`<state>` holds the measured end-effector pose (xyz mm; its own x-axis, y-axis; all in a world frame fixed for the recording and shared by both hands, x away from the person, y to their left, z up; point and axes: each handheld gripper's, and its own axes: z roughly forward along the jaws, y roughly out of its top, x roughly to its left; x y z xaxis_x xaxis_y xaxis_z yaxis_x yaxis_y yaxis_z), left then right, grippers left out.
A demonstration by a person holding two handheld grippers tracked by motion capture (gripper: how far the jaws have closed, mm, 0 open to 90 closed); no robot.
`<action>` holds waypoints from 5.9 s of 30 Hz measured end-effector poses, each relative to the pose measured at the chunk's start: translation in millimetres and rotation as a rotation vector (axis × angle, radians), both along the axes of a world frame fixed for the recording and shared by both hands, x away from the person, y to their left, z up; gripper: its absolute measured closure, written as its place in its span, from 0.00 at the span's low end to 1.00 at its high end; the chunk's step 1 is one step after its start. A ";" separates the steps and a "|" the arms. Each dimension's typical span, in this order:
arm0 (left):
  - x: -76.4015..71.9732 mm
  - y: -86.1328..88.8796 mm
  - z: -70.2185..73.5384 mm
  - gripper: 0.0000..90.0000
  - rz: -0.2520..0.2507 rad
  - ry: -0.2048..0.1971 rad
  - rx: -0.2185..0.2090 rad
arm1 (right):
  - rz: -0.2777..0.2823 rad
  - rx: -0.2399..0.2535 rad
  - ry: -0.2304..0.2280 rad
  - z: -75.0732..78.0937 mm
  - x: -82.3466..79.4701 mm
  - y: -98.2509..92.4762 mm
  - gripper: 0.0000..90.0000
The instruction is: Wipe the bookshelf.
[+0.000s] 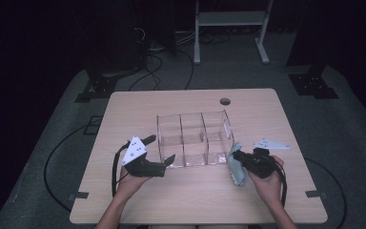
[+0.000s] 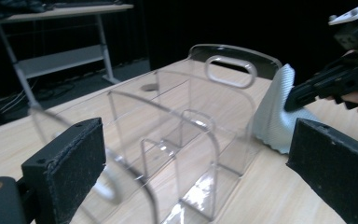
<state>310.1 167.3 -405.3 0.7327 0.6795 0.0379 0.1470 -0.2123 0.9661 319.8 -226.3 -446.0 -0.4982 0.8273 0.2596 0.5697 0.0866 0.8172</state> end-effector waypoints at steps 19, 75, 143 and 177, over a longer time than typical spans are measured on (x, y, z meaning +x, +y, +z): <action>35.2 8.8 -28.4 0.23 -0.041 0.121 0.018 | 0.038 0.035 -0.017 6.9 -4.6 0.5 0.92; 1.5 13.9 -31.2 0.49 -0.060 0.141 0.020 | 0.017 -0.087 0.106 -36.1 22.6 22.5 0.92; -1.2 9.7 -29.2 0.51 -0.049 0.156 0.022 | -0.041 -0.087 0.117 -36.5 53.9 30.6 0.92; -6.5 -2.7 -31.1 0.53 -0.032 0.146 0.017 | 0.104 -0.053 0.091 -43.8 29.6 76.0 0.92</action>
<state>303.6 164.6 -436.3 0.7524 0.6560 -0.0595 0.2786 -0.2350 0.9312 349.5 -150.4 -489.9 -0.5581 0.7863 0.2650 0.6269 0.1904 0.7555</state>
